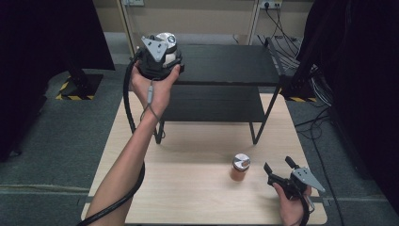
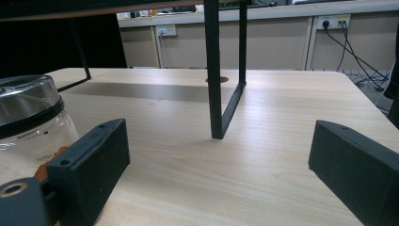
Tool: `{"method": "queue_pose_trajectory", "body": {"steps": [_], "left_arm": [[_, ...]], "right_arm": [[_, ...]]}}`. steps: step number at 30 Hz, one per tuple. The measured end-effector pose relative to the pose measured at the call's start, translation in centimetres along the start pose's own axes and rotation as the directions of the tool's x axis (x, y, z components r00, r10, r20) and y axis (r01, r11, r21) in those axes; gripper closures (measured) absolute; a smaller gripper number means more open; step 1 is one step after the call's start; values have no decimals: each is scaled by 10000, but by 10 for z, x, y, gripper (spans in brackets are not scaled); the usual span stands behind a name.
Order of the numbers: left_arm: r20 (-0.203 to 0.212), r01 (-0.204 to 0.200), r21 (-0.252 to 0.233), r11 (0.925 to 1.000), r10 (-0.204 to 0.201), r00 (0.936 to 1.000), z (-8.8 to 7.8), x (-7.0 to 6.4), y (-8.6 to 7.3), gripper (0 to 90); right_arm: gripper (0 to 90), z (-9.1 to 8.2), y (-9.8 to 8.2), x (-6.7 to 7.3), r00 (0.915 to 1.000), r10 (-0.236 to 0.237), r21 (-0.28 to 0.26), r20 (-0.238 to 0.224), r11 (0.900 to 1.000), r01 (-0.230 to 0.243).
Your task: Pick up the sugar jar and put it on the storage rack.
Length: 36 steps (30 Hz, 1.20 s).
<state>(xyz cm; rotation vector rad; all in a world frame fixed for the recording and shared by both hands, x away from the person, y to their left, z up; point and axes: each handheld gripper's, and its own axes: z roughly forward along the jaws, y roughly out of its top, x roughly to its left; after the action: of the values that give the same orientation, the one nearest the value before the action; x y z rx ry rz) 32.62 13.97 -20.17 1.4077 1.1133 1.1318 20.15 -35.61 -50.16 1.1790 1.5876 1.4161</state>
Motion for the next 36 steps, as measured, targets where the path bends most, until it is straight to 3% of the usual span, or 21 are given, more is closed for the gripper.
{"method": "queue_pose_trajectory", "body": {"steps": [18, 22, 26, 31, 36], "left_arm": [[-33, 126, 201, 9997, -125, 9999, 12, 0, -2, 306], [-43, 483, 266, 9985, -482, 9988, 16, 3, -1, 305], [-49, 546, 211, 9983, -545, 9985, 17, 5, -4, 299], [60, 394, 92, 9992, -394, 9992, 18, 9, -5, 292], [386, 521, -80, 9986, -518, 9979, 17, 14, -5, 238]], "right_arm": [[62, 0, 0, 0, 10000, -50, 18, -21, 10000, 50], [62, 1, 1, 0, 10000, -90, 42, -26, 10000, 90], [62, 0, 0, -1, 10000, -50, -1, -45, 10000, 50], [61, 1, 0, 0, 10000, -87, 22, -42, 10000, 87], [59, 1, 1, 0, 10000, -55, 26, -44, 10000, 55]]}}
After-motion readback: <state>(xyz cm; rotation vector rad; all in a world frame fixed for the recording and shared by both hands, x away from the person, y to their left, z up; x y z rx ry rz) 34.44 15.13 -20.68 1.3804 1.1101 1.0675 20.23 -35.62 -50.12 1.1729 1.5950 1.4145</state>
